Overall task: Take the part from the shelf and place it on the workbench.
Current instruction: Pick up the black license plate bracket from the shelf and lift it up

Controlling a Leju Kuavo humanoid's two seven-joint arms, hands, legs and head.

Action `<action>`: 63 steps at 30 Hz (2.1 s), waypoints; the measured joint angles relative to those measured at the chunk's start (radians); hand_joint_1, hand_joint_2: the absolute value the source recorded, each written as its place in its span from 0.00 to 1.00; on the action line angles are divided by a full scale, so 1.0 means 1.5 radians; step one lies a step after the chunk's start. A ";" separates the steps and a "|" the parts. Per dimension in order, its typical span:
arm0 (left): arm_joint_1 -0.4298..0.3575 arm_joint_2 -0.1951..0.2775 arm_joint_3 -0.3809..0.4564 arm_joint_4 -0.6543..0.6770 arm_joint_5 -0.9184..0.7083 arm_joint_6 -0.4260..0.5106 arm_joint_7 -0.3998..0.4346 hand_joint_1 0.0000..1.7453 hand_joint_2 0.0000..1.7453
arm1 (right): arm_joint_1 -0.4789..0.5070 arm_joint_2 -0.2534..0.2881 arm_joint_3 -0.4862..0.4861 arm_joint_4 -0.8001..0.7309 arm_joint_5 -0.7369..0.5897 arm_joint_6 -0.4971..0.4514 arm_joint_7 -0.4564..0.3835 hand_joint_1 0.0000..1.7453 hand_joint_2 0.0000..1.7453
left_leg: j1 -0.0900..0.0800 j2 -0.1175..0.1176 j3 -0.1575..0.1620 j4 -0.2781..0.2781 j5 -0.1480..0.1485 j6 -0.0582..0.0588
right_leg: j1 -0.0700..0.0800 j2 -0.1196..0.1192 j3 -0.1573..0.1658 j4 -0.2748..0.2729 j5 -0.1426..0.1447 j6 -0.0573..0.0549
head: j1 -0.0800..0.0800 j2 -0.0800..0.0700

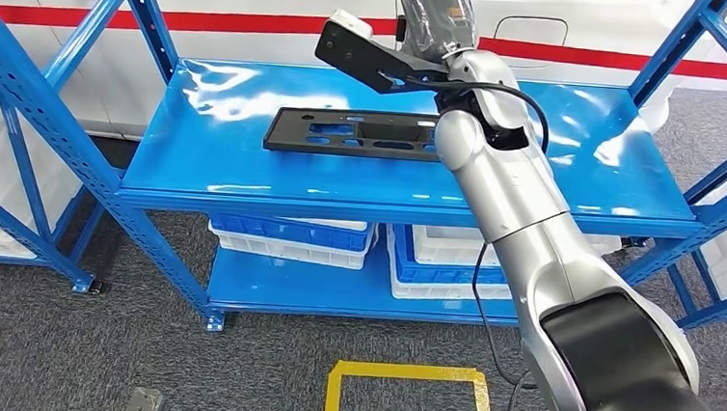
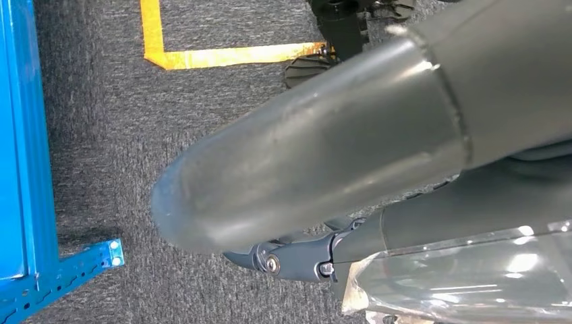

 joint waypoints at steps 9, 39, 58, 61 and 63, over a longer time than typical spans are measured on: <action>0.003 0.000 0.000 0.001 -0.010 0.002 0.004 0.00 0.00 | 0.025 -0.004 -0.001 0.018 -0.012 -0.033 -0.029 0.00 1.00 | -0.003 -0.010 0.046 0.012 -0.052 -0.021 | -0.006 -0.007 0.006 -0.176 0.153 0.015 | 0.000 0.000; 0.029 0.001 0.020 0.018 -0.052 0.021 0.110 0.00 0.00 | 0.050 -0.018 -0.017 -0.023 -0.058 -0.034 -0.047 0.00 1.00 | 0.018 -0.003 -0.017 0.021 -0.004 -0.048 | -0.025 -0.010 0.069 -0.190 0.111 0.034 | -0.001 0.000; 0.079 -0.004 0.020 0.044 -0.074 0.052 0.302 0.00 0.00 | 0.330 -0.160 -0.024 -0.336 -0.222 0.039 -0.116 0.00 1.00 | 0.021 -0.003 -0.017 0.020 -0.005 -0.048 | -0.021 -0.010 0.068 -0.188 0.107 0.041 | -0.001 0.000; 0.079 -0.005 0.021 0.044 -0.073 0.063 0.306 0.00 0.00 | 0.370 -0.172 -0.001 -0.357 -0.181 0.047 -0.105 0.00 1.00 | 0.021 -0.002 -0.017 0.020 -0.005 -0.049 | -0.021 -0.010 0.067 -0.188 0.107 0.041 | -0.001 0.000; 0.080 -0.006 0.022 0.044 -0.072 0.067 0.300 0.00 0.00 | 0.392 -0.176 0.013 -0.357 -0.162 0.047 -0.097 0.00 1.00 | 0.022 -0.002 -0.017 0.020 -0.005 -0.049 | -0.020 -0.010 0.067 -0.188 0.107 0.041 | -0.001 0.000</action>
